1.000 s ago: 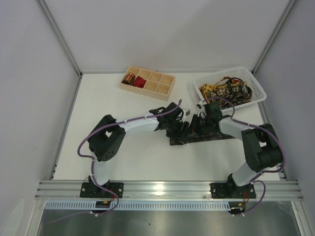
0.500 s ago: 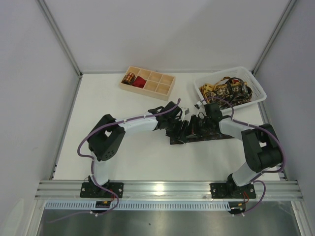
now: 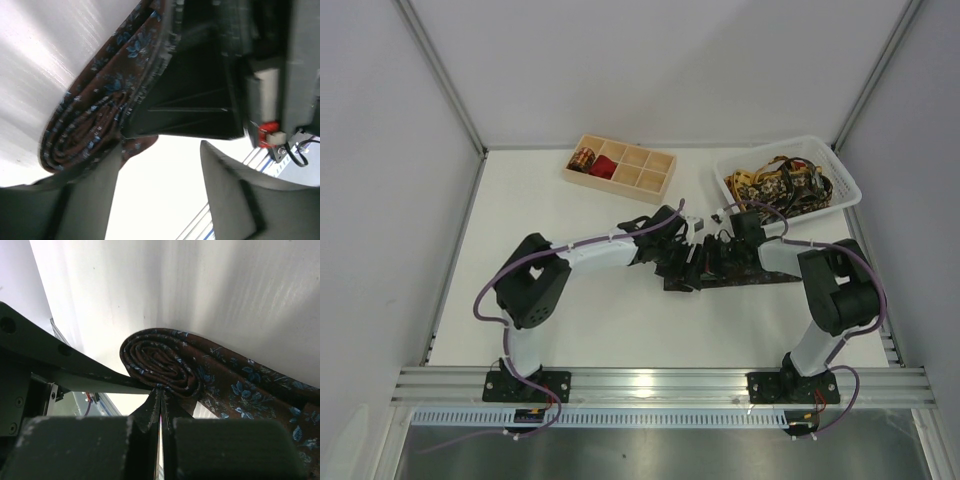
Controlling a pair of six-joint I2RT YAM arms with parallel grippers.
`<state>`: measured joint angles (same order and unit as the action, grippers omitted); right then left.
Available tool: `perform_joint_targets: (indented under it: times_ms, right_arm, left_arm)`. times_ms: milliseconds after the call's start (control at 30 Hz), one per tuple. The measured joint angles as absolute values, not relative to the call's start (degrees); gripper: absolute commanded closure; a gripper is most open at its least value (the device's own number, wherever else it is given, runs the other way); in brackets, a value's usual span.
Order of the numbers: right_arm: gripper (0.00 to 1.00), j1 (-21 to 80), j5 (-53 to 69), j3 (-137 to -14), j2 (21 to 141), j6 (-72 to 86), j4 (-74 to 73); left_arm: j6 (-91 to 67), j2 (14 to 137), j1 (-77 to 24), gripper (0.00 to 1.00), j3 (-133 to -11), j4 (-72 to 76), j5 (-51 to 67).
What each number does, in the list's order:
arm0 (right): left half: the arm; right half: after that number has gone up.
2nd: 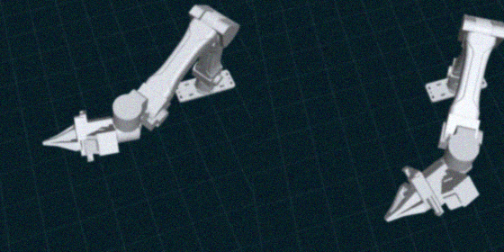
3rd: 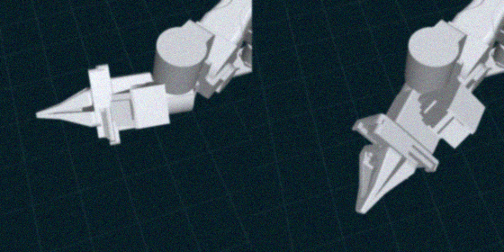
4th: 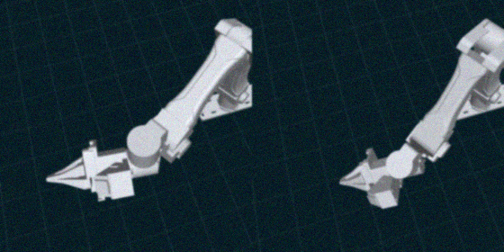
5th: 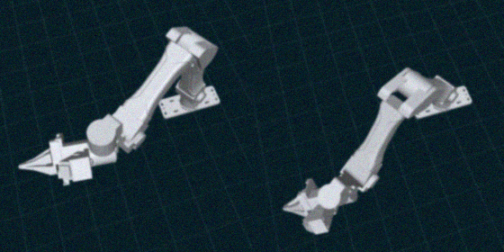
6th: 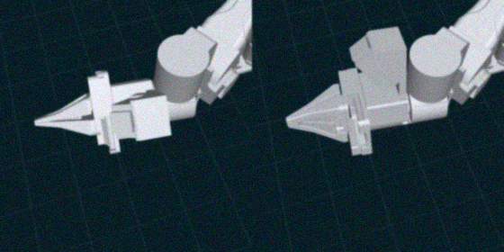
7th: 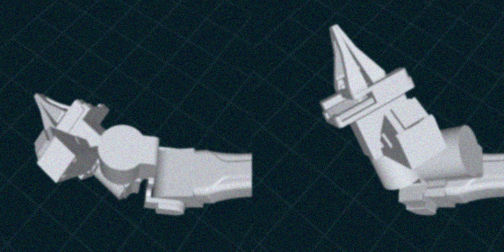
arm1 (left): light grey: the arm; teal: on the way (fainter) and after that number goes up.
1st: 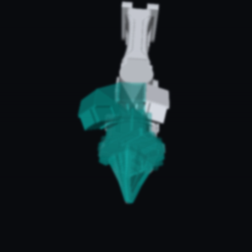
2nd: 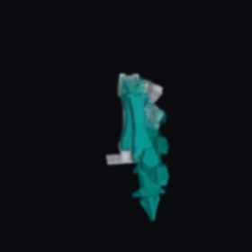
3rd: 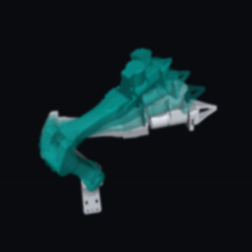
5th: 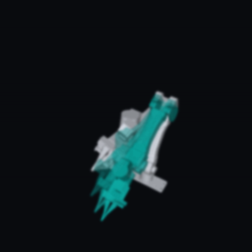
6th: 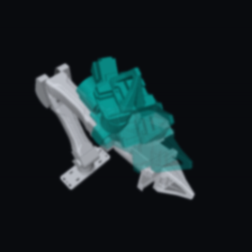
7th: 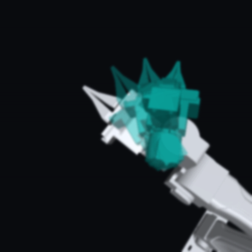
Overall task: Roll the ties
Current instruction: Roll the tie
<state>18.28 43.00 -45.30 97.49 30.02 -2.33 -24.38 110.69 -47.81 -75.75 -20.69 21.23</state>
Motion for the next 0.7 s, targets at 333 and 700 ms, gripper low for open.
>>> perform_joint_targets:
  times_ms: [333, 700]
  right_arm:
    - [1.0, 18.81, 42.92, -47.2, 99.77, 29.98, -1.74]
    - [1.0, 19.66, 42.46, -48.99, 100.84, 30.0, -1.85]
  left_arm:
    - [-17.1, 99.63, -47.42, 0.01, -69.69, -20.38, 17.91]
    - [15.99, 91.0, -47.97, 0.0, -66.57, -17.82, 9.13]
